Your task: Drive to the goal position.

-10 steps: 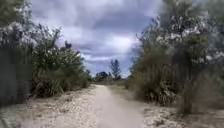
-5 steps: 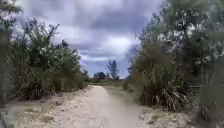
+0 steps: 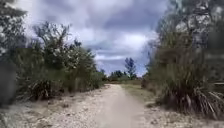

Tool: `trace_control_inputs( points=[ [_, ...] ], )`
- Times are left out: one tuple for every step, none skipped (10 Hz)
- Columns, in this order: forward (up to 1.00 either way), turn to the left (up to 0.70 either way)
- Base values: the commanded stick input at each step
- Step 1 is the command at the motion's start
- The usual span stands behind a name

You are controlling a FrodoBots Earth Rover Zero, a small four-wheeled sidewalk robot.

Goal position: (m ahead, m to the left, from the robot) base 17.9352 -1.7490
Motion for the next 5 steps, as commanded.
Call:
trace_control_inputs(
  points=[
    [0.85,0.0],
    [0.85,0.0],
    [0.85,0.0],
    [0.85,0.0],
    [0.85,0.0]
  ],
)
